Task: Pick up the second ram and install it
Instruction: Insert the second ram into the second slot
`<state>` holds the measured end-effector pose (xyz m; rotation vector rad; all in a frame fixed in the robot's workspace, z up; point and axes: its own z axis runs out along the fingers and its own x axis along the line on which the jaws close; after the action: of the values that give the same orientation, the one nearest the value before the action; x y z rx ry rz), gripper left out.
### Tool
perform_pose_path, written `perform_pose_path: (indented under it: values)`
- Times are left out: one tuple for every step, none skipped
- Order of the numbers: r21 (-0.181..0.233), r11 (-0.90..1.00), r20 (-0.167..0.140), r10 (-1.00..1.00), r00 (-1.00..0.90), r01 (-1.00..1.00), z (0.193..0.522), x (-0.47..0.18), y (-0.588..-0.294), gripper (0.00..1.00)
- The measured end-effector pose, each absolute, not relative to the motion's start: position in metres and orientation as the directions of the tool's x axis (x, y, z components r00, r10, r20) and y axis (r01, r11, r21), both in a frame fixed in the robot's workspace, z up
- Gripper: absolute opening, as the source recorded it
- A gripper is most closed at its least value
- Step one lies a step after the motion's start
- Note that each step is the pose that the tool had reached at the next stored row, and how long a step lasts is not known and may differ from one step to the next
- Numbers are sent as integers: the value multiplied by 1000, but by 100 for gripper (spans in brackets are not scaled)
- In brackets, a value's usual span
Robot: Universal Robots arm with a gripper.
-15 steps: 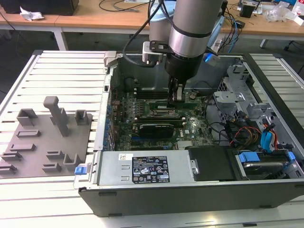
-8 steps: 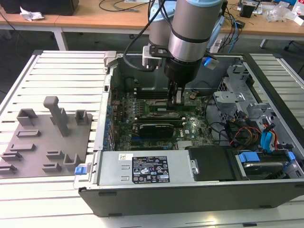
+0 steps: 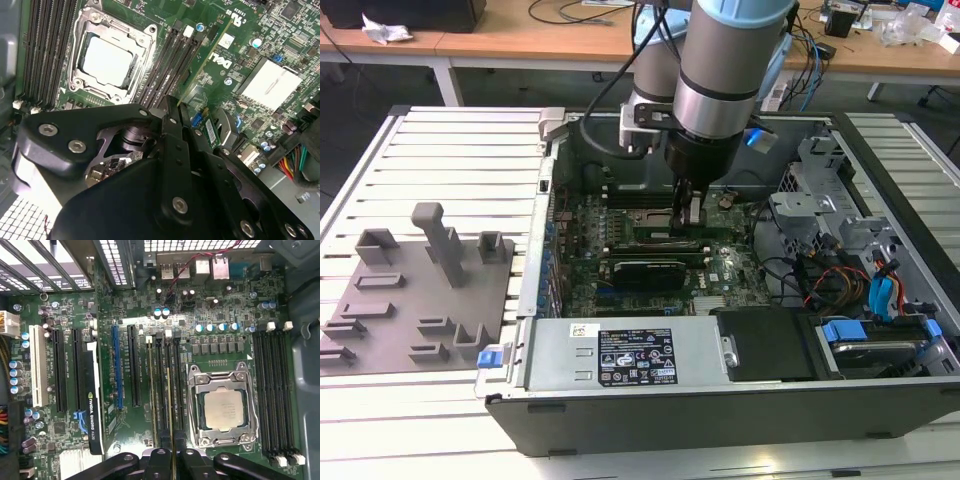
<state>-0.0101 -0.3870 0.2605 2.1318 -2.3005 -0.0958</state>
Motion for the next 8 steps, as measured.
perform_pose_path:
  values:
    - [47,75,-39,-996,-77,-996,255,-10,-387,13]
    - [47,75,-39,-996,-77,-996,254,-10,-387,13]
    - [47,75,-39,-996,-77,-996,253,-10,-387,13]
    - [47,75,-39,-996,-77,-996,251,-10,-387,13]
    - [47,75,-39,-996,-77,-996,250,-10,-387,13]
    - [47,75,-39,-996,-77,-996,250,-10,-387,13]
    - [47,75,-39,-996,-77,-996,249,-10,-387,13]
    - [47,75,-39,-996,-77,-996,248,-10,-387,13]
